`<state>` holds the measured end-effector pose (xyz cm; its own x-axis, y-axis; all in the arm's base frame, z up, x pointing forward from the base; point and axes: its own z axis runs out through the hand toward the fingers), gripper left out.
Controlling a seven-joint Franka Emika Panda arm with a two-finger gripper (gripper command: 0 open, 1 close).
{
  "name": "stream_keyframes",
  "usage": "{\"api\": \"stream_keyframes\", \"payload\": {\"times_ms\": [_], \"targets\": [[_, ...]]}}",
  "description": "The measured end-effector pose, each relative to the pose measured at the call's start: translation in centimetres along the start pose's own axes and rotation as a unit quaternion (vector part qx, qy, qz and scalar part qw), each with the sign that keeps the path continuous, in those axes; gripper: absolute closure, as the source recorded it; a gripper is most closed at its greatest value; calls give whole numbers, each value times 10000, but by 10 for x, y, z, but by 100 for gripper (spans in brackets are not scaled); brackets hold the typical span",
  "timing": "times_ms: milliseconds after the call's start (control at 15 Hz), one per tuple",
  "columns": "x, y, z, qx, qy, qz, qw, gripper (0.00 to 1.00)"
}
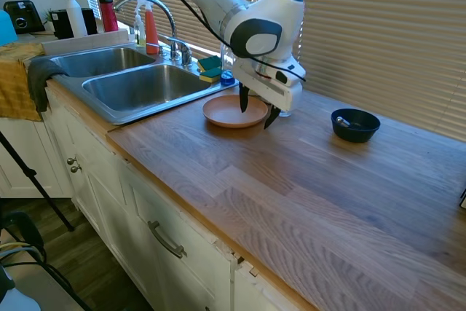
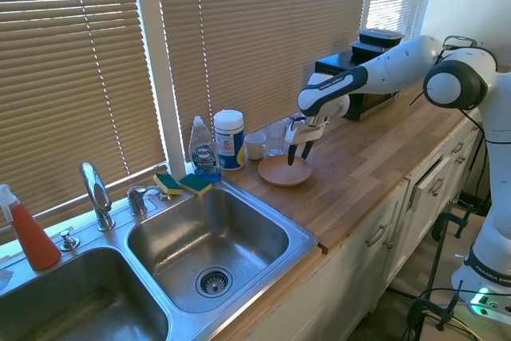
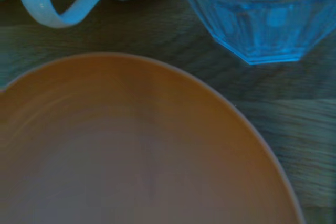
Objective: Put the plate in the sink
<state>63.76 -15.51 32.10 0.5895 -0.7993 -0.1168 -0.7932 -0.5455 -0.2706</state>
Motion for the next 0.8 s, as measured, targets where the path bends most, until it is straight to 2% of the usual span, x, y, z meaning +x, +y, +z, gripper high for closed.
{"api": "stream_keyframes", "payload": {"times_ms": [800], "targets": [[5,15,3,28,-377,-120,9992,100]]}}
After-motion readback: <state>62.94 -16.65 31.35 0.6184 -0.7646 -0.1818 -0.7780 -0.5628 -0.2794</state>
